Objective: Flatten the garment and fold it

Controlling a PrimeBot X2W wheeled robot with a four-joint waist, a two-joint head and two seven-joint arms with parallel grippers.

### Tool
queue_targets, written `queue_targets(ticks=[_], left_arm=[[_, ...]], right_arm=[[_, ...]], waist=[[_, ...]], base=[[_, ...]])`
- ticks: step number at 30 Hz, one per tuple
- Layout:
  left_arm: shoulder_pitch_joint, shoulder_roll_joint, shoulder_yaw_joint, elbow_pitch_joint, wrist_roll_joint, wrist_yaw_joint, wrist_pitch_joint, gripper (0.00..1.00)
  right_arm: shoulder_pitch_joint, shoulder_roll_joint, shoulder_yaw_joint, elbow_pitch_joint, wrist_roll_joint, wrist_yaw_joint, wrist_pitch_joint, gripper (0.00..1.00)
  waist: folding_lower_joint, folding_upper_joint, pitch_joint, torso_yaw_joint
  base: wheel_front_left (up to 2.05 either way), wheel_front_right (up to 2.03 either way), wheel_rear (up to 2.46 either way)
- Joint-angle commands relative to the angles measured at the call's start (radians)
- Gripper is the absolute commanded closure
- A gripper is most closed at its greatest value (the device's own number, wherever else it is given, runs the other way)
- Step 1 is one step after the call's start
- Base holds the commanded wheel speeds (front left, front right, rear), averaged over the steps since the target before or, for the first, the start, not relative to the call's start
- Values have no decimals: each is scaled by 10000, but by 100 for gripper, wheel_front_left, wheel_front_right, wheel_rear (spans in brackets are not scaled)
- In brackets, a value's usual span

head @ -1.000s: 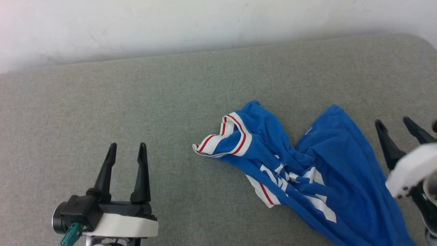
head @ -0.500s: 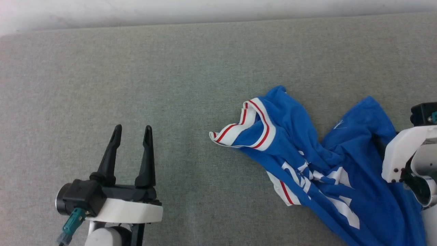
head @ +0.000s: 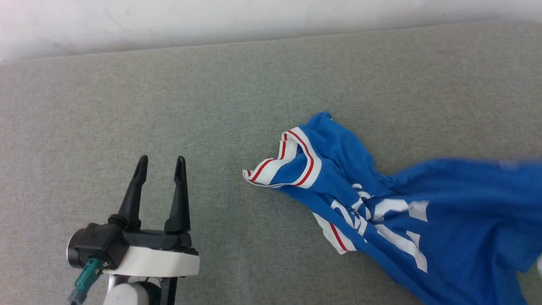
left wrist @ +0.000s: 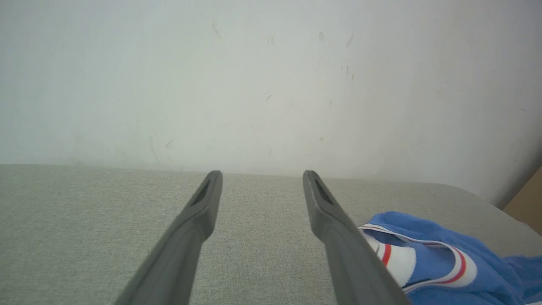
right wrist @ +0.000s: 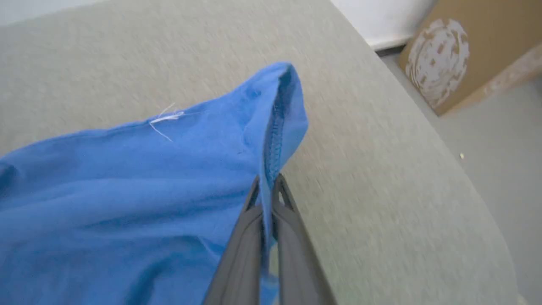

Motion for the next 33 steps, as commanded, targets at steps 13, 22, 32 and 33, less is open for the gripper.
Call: queue_targets(ticks=[13, 22, 32, 33], left_arm=[[125, -16, -63, 80, 111, 75, -47, 0], [659, -16, -222, -797, -73, 271, -47, 0], [-29, 344, -1460, -719, 501, -304, 332, 0], [-363, 473, -1707, -670, 538, -413, 583, 0]], right_arm=[[1757, 1734, -1140, -870, -710, -7, -2289, 0], [2082, 1738, 816, -3366, 395, -7, -4411, 0], [2335, 1739, 1342, -3145, 420, -7, -5241, 0], [2253, 1739, 1280, -3236, 388, -7, -5252, 0]], waist=[[1, 0, -240, -180], [1, 0, -619, 20], [1, 0, -317, 66], [1, 0, -244, 50]], base=[[0, 0, 0], [0, 0, 0], [0, 0, 0], [0, 0, 0]])
